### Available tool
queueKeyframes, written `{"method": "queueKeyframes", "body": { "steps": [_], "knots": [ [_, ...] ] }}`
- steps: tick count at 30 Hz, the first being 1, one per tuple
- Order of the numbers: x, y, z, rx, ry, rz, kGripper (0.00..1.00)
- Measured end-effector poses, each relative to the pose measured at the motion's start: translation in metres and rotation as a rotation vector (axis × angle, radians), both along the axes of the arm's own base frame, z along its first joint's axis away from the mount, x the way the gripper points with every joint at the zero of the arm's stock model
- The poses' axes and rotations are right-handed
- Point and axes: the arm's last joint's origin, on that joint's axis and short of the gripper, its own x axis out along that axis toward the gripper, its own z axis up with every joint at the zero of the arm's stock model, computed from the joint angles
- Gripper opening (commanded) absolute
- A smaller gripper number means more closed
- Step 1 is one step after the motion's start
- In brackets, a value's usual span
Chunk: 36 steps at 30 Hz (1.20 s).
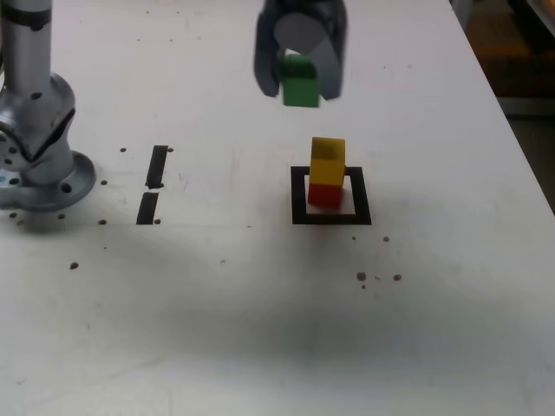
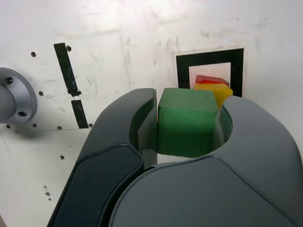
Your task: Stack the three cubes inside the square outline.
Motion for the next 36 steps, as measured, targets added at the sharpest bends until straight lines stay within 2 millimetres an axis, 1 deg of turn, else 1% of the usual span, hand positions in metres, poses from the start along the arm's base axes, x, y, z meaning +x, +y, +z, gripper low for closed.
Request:
{"method": "queueKeyframes", "body": {
  "steps": [2, 7, 11, 20, 24, 26, 28, 30, 34, 36],
  "knots": [
    [0.006, 0.000, -0.008, -0.001, 0.015, 0.002, 0.26],
    [0.014, -0.002, -0.013, -0.023, 0.010, -0.001, 0.26],
    [0.026, -0.005, -0.024, -0.035, 0.022, -0.002, 0.26],
    [0.027, -0.008, -0.027, -0.064, 0.035, -0.004, 0.27],
    [0.031, -0.009, -0.035, -0.060, 0.055, -0.005, 0.30],
    [0.031, -0.009, -0.036, -0.059, 0.057, -0.005, 0.32],
    [0.031, -0.009, -0.036, -0.060, 0.058, -0.005, 0.37],
    [0.031, -0.010, -0.037, -0.063, 0.062, -0.004, 0.46],
    [0.033, -0.010, -0.039, -0.065, 0.069, -0.005, 0.74],
    [0.033, -0.010, -0.040, -0.066, 0.071, -0.007, 0.86]
  ]
}}
